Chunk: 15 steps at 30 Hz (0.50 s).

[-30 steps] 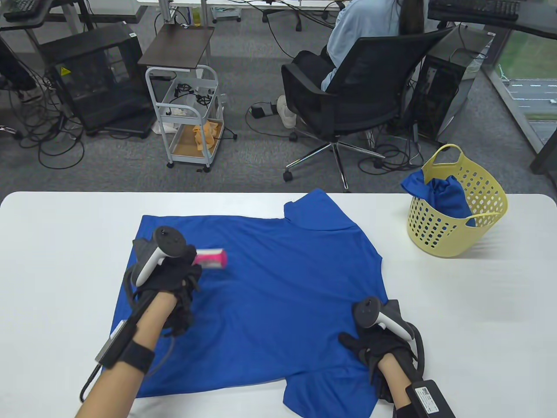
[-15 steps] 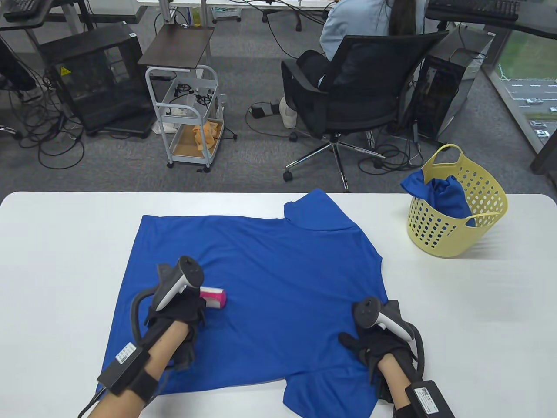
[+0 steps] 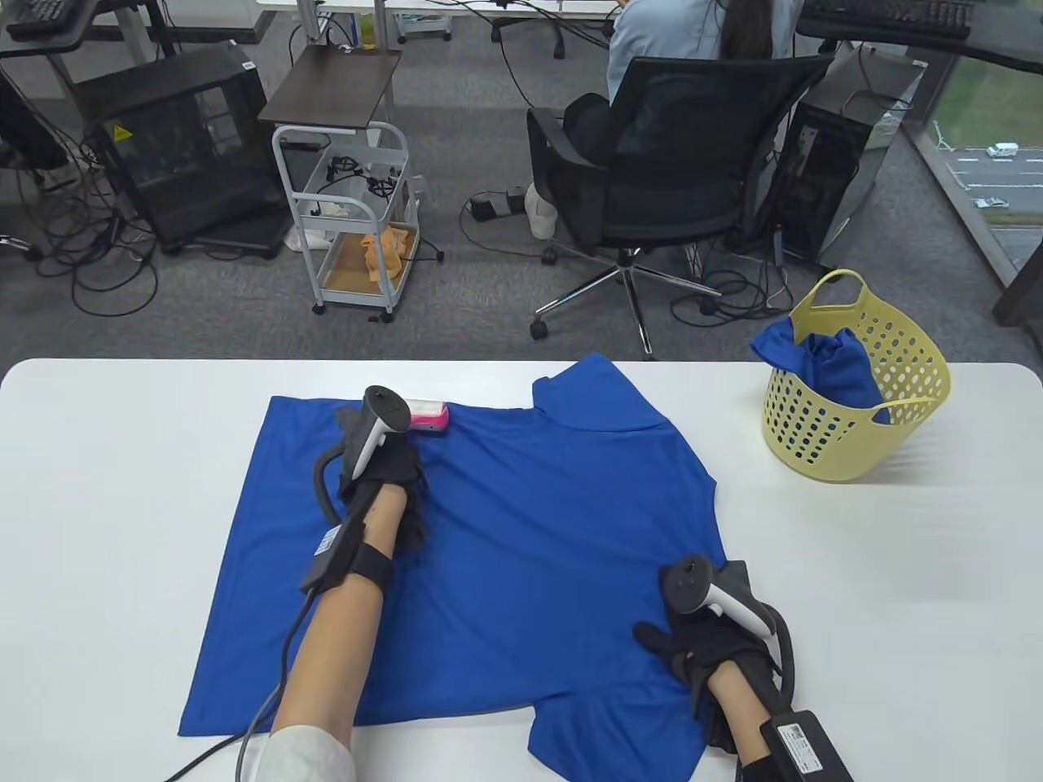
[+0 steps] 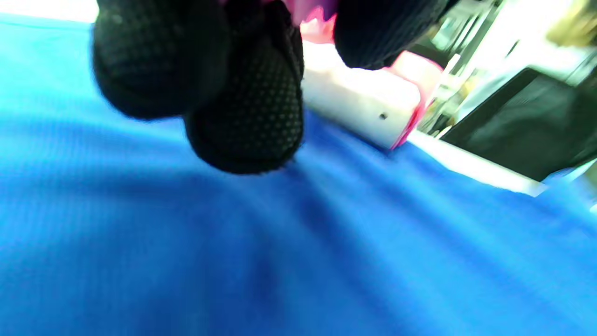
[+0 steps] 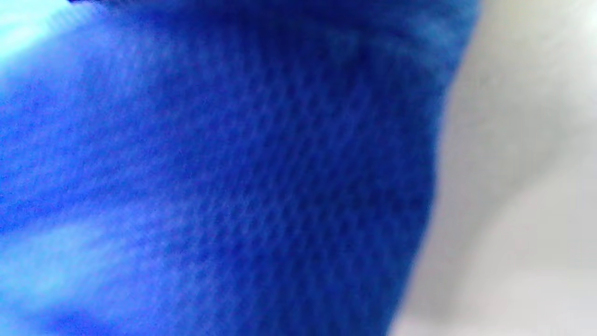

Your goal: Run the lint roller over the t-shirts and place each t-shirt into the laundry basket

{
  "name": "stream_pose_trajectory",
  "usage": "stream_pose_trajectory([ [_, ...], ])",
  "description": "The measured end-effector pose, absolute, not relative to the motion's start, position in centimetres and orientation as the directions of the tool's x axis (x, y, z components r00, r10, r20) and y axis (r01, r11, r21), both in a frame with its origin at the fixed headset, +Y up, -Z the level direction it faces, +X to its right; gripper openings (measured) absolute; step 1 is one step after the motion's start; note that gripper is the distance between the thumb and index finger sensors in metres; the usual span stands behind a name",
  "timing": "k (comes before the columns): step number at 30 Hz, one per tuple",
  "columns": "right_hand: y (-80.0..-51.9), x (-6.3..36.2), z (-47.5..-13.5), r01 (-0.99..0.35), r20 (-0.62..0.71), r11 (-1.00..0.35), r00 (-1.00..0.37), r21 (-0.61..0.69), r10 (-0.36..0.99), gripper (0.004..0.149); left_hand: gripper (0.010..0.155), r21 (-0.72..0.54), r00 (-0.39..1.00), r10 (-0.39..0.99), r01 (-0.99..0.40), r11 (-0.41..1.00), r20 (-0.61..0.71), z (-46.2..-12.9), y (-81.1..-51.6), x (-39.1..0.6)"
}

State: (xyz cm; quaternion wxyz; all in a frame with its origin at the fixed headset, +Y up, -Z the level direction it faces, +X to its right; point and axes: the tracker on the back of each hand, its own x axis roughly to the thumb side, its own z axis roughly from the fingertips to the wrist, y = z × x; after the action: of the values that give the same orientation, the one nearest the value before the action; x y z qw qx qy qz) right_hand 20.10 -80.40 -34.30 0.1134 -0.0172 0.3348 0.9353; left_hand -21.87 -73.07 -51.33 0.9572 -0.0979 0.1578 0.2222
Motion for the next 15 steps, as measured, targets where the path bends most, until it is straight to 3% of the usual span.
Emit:
stream_pose_trajectory([
  [3, -80.4, 20.1, -34.3, -0.223, -0.108, -0.751, -0.974, 0.622, 0.201, 0.080, 0.069, -0.007, 0.822, 0.489, -0.513, 0.858, -0.293, -48.4, -70.4, -24.1],
  [7, -80.4, 20.1, -34.3, -0.223, -0.108, -0.752, -0.974, 0.620, 0.200, 0.080, 0.066, -0.047, 0.849, 0.442, -0.473, 0.880, -0.289, -43.2, -67.1, -27.0],
  [12, -80.4, 20.1, -34.3, -0.222, -0.108, -0.752, -0.974, 0.621, 0.199, 0.079, 0.062, -0.427, 0.921, 0.187, -0.329, 0.843, -0.341, -36.0, -66.3, -28.9],
  [15, -80.4, 20.2, -34.3, -0.227, -0.114, -0.750, -0.973, 0.621, 0.200, 0.079, 0.060, -0.556, 0.946, 0.031, -0.217, 0.802, -0.323, -33.1, -67.4, -28.9],
])
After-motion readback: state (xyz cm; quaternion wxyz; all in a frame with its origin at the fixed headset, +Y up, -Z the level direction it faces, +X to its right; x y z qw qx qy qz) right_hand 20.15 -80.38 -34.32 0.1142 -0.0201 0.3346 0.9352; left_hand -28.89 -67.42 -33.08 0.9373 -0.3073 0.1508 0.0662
